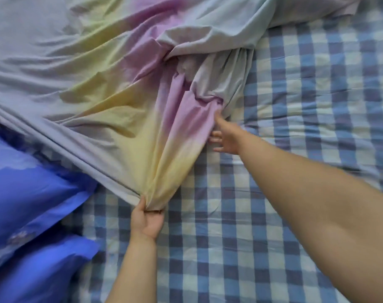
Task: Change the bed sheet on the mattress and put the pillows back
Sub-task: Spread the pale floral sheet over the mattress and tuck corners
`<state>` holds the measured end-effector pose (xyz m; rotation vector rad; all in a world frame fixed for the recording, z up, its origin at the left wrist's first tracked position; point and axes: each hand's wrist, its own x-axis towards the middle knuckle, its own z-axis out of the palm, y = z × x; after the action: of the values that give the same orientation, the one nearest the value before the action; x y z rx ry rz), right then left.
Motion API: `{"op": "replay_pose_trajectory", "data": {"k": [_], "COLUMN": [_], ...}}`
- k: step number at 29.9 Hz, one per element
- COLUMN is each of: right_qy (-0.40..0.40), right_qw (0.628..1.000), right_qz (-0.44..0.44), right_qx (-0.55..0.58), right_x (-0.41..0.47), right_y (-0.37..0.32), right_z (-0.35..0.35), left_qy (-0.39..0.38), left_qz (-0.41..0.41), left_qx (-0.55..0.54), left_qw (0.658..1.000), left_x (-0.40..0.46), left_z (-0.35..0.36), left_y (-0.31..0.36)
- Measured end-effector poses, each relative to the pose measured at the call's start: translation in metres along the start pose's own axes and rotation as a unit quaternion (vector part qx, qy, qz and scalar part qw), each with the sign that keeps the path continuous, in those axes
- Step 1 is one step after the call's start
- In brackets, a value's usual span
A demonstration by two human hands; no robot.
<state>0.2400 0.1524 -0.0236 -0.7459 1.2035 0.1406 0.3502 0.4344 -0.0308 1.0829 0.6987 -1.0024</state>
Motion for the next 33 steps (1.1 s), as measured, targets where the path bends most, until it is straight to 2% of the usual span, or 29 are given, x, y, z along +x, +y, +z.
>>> {"op": "replay_pose_trajectory", "data": {"k": [2,5,7,8,10,13,14,16,19,21,22,24,26,28,30,32,33], "right_qy": [-0.041,-0.039,-0.022,-0.013,-0.005,-0.023,-0.026,-0.02,0.006,0.041,0.041,-0.006,-0.047,-0.033,0.022,0.126,0.202], "right_qw": [0.999,0.997,0.997,0.997,0.991,0.984,0.98,0.972,0.989,0.994,0.995,0.976,0.933,0.923,0.924,0.924,0.923], "right_qz": [0.02,0.018,-0.031,-0.065,-0.124,-0.131,-0.125,-0.122,-0.116,-0.1,-0.082,-0.039,-0.03,-0.041,-0.037,-0.042,-0.057], "right_qx": [0.019,0.061,0.061,0.025,-0.04,-0.118,-0.155,-0.199,-0.087,-0.014,0.038,0.216,0.354,0.381,0.381,0.36,0.322], "right_x": [-0.021,-0.049,-0.062,-0.07,-0.091,-0.128,-0.143,-0.168,-0.198,-0.207,-0.209,-0.209,-0.203,-0.2,-0.202,-0.205,-0.211], "right_y": [0.021,0.047,0.059,0.064,0.077,0.115,0.132,0.166,0.195,0.201,0.2,0.192,0.176,0.158,0.152,0.166,0.177], "right_z": [0.028,0.062,0.072,0.073,0.073,0.062,0.056,0.038,0.014,0.007,0.006,0.007,0.008,0.01,0.015,0.015,0.014], "left_qy": [-0.021,0.049,0.05,0.047,0.012,-0.09,-0.125,-0.125,-0.02,0.014,0.018,0.028,0.062,0.111,0.145,0.184,0.218], "left_qz": [0.009,0.001,-0.007,-0.007,-0.045,-0.121,-0.13,-0.125,-0.031,0.027,0.031,0.02,-0.005,-0.029,-0.032,0.017,0.066], "left_qx": [-0.024,0.016,0.042,0.048,0.076,0.128,0.113,0.071,0.051,0.071,0.076,0.097,0.135,0.178,0.222,0.278,0.342], "left_qw": [0.999,0.999,0.998,0.998,0.996,0.98,0.977,0.982,0.998,0.997,0.996,0.995,0.989,0.977,0.964,0.943,0.912], "left_x": [-0.021,-0.053,-0.067,-0.073,-0.087,-0.115,-0.125,-0.137,-0.138,-0.145,-0.149,-0.158,-0.173,-0.19,-0.203,-0.207,-0.207], "left_z": [0.004,0.022,0.018,0.012,0.001,0.007,0.018,0.039,0.052,0.05,0.046,0.036,0.019,-0.007,-0.032,-0.049,-0.054], "left_y": [-0.008,-0.013,-0.015,-0.02,-0.043,-0.085,-0.095,-0.109,-0.127,-0.136,-0.139,-0.141,-0.137,-0.129,-0.118,-0.11,-0.109]}}
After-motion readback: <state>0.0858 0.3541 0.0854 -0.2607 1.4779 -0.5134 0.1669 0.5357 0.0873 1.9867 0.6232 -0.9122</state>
